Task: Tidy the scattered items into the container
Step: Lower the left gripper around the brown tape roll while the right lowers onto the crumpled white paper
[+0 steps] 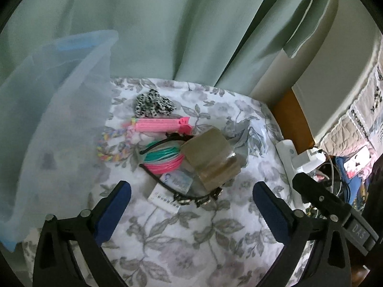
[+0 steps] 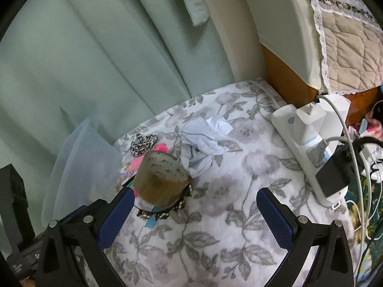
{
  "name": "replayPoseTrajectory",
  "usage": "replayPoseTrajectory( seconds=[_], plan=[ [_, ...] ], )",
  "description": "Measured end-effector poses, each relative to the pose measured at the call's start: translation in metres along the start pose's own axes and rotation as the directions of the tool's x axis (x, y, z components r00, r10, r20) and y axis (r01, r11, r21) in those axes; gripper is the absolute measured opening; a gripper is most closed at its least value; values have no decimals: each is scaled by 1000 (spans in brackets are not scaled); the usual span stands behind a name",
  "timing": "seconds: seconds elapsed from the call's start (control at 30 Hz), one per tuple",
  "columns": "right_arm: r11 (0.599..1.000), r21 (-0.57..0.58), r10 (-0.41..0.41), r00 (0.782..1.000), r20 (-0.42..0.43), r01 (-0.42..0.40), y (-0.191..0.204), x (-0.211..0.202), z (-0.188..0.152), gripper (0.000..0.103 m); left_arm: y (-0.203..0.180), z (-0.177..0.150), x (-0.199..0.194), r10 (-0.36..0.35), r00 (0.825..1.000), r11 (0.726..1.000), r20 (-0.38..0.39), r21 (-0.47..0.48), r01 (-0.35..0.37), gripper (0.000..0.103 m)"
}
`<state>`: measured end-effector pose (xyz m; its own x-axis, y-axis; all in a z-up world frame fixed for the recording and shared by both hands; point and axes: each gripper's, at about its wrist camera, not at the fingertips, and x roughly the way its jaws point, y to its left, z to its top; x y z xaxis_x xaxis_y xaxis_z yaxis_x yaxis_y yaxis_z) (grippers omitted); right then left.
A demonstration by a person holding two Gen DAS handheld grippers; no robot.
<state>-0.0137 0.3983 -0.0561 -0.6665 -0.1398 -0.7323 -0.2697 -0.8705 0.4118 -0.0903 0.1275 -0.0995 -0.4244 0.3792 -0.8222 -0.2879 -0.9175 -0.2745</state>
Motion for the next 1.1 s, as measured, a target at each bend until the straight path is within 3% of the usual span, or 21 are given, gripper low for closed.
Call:
replayPoseTrajectory(
  seconds=[0.23, 0.47, 0.53, 0.83, 1.1],
  plan=[
    [998, 44, 42, 999, -1, -42, -7, 17, 13, 99, -3, 17, 26, -61, 997, 995, -47, -77, 57, 93],
    [986, 139, 99, 995, -21, -95, -19, 42, 22, 88, -9, 31, 53, -69, 994, 991, -86, -122, 58, 93],
    [982, 157, 111, 993, -27, -105, -22, 48, 26, 87, -9, 34, 60, -71, 993, 990, -95, -131, 58, 89],
    [978, 175, 129, 990, -62, -116, -25, 80, 39, 82, -7, 38, 85, -58, 991, 990, -121, -133, 42, 70],
    [960, 241, 165, 982, -89, -140, -28, 114, 45, 81, -11, 42, 92, -46, 994, 993, -100, -109, 35, 69]
  ],
)
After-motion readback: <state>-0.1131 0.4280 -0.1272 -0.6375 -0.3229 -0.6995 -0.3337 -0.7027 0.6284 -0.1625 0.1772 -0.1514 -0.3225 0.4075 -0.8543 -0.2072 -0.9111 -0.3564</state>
